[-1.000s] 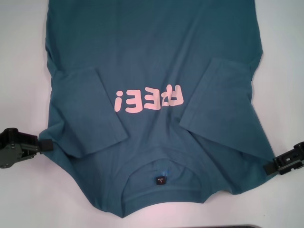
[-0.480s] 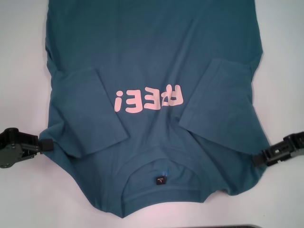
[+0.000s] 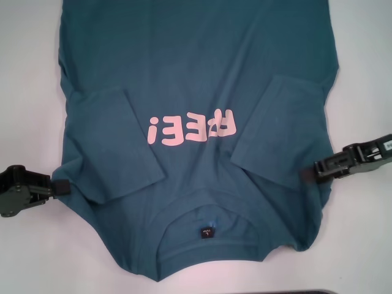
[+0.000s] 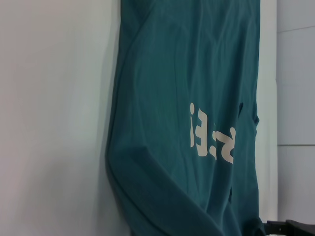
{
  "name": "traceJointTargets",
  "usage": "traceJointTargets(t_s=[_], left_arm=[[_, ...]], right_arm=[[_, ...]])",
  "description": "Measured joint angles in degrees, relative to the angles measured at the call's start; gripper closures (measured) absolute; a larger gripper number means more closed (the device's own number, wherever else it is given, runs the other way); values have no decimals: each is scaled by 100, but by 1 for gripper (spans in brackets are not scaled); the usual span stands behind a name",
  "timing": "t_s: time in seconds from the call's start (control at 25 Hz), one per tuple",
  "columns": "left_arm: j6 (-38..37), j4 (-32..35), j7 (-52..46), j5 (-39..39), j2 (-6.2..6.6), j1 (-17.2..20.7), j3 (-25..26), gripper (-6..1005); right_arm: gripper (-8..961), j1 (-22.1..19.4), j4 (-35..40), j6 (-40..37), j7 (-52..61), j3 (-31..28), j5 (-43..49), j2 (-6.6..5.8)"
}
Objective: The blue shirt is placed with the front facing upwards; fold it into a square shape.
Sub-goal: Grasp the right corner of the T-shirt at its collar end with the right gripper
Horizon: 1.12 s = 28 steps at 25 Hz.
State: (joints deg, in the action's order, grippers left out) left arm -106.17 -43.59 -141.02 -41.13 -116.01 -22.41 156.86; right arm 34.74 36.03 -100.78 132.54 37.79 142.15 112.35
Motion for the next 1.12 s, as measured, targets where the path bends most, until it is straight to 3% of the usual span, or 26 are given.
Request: traceJointTargets(t_s=[0.36, 1.12], left_arm=[[6, 9, 13, 0, 0, 8, 3, 971], [28, 8, 14, 0, 5, 32, 8, 971]], right_arm=[[215, 50, -109, 14, 8, 47, -39, 51], [215, -258, -54, -643, 263, 46, 40, -455]])
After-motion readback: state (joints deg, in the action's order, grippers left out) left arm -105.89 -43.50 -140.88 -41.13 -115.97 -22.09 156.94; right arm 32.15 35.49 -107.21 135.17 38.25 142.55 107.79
